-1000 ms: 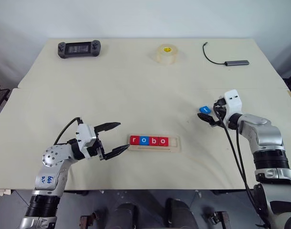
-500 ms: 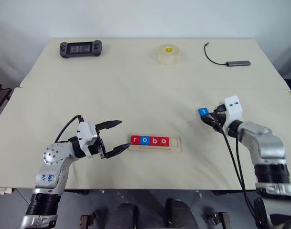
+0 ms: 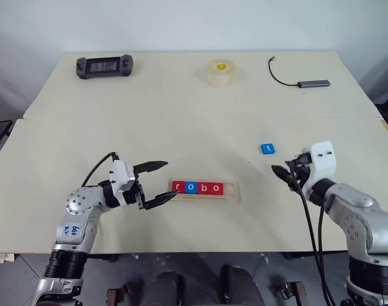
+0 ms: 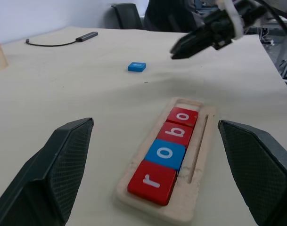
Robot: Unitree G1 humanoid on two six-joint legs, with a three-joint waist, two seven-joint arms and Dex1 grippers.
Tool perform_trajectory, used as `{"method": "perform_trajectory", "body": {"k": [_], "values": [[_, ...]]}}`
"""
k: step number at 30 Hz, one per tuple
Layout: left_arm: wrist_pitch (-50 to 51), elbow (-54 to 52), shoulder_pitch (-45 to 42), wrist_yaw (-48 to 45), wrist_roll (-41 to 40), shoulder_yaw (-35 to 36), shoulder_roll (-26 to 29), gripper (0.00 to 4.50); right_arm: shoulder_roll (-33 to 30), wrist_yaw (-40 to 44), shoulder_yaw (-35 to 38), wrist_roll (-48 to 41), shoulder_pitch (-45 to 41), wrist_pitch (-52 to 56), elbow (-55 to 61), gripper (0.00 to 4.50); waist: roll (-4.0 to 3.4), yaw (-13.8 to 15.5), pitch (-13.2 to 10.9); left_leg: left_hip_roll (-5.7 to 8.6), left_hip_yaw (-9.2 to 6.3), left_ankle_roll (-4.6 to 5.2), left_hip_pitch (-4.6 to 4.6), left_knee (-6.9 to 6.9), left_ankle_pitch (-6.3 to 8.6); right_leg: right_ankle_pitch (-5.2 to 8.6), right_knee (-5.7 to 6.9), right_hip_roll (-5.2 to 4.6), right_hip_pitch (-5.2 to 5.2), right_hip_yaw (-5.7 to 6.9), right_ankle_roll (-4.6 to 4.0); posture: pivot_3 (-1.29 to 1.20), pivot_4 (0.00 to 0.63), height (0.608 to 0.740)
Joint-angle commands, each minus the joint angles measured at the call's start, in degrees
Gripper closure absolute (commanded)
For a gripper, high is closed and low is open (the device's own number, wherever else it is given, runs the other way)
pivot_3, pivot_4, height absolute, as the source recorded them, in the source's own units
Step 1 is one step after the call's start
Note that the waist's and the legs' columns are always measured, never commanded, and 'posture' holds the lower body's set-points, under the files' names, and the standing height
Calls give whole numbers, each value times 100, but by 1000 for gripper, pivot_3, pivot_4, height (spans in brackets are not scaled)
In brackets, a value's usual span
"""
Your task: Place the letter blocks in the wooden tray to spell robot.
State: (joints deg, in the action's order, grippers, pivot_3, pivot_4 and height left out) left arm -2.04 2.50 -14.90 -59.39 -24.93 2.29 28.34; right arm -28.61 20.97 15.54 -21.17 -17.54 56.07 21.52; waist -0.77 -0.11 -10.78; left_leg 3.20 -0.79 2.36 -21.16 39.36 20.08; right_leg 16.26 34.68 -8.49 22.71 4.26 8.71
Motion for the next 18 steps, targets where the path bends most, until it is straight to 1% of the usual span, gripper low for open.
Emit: {"method": "perform_trajectory", "body": {"k": [1, 3, 9, 14, 15, 16, 18], "values": [[-114, -100, 1, 30, 13, 106, 22, 0, 54, -169, -297, 224, -410, -270, -490, 1050, 0, 0, 0, 0, -1, 0, 0, 0, 0, 0, 1, 0, 0, 1, 0, 0, 150, 740], [-117, -153, 45, 57, 15, 118, 15, 0, 148, -303, -446, 342, -696, -293, -932, 449, 0, -3, 0, 0, 0, 0, -1, -1, 0, 0, 0, 0, 1, 0, 0, 0, 150, 740], [-105, -368, 236, 163, 5, 169, 44, 0, 434, -696, -657, 770, -1393, -912, -2369, 449, 0, -3, 0, 3, -1, 2, -5, -1, -1, 0, 3, -2, 6, 1, 0, 0, 150, 740], [-70, -535, 360, 243, -5, 240, 75, 0, 570, -802, -703, 921, -1525, -1217, -2848, 449, 0, -15, 0, 3, -3, 2, -6, -1, -1, 0, 3, -2, 5, 3, 0, 0, 150, 740], [-65, -556, 378, 258, -6, 247, 78, 0, 591, -813, -693, 917, -1525, -1240, -2862, 814, 0, -16, 0, 2, -2, 2, -5, -1, -1, 0, 3, -1, 5, 3, 0, 0, 150, 740], [-60, -571, 390, 268, -7, 248, 82, 0, 601, -831, -690, 923, -1525, -1235, -2864, 1054, 0, -17, 0, 2, -2, 2, -4, -1, -1, 0, 4, -1, 5, 3, 0, 0, 150, 740], [-47, -609, 420, 283, -13, 247, 86, 0, 626, -846, -685, 906, -1511, -1199, -2782, 1719, 0, -9, 0, 1, -2, 1, -4, -1, -1, 0, 4, -2, 4, 2, 0, 0, 150, 740]]}}
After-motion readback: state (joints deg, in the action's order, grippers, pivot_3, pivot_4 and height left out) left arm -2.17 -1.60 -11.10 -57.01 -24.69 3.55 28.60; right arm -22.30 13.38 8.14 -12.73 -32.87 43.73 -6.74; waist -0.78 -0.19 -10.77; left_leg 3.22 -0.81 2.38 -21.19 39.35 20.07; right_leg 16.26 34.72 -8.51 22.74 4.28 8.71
